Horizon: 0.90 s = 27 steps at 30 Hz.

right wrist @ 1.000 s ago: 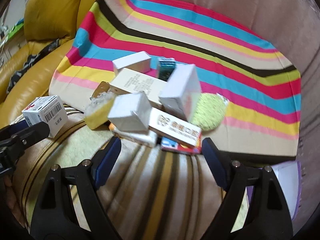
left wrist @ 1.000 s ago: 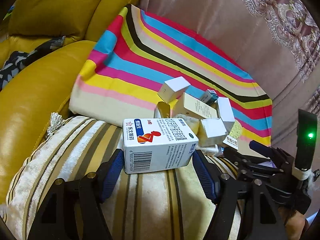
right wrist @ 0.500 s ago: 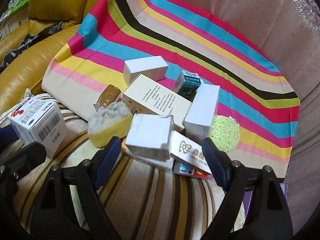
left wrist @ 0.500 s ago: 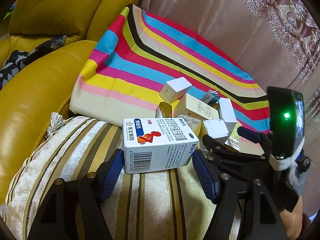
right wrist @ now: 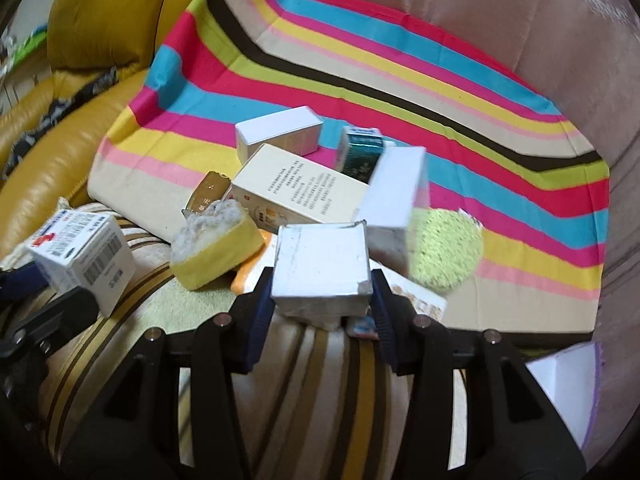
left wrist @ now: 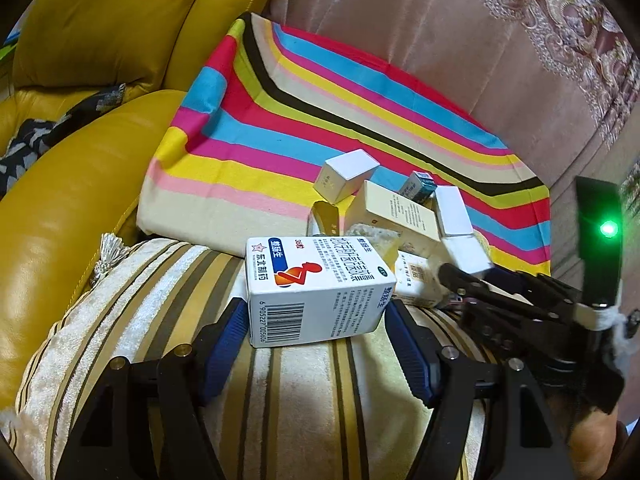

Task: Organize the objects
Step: 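Grasp the plain white small box with the right tool, then carry both held boxes over the purple-rimmed box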

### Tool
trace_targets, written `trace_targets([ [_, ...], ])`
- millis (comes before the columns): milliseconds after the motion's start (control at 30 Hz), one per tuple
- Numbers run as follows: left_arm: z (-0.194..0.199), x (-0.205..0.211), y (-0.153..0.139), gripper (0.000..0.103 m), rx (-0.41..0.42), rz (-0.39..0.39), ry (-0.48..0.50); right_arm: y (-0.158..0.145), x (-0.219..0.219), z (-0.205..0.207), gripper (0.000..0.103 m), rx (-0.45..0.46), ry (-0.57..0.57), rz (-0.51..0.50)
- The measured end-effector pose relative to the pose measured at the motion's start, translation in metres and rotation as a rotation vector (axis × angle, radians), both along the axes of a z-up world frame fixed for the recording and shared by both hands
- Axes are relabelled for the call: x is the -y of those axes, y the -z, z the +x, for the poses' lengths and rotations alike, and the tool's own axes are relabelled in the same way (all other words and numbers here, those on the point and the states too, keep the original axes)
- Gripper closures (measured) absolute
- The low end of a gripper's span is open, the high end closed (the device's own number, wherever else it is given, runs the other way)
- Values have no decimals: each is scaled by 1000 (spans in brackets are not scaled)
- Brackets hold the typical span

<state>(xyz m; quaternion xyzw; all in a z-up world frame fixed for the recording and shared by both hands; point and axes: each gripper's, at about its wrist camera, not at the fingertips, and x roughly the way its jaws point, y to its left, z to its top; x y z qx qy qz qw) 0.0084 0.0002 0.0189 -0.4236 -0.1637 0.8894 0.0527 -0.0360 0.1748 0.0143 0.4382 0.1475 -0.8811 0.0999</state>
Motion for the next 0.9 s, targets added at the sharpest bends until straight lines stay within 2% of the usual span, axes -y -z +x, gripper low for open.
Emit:
trace_targets([
  [300, 2, -33, -10, 32, -27, -34, 85, -18, -58, 21, 53, 1, 81, -135],
  [900, 1, -169, -21, 32, -44, -132, 400, -24, -195, 65, 53, -9, 316, -281],
])
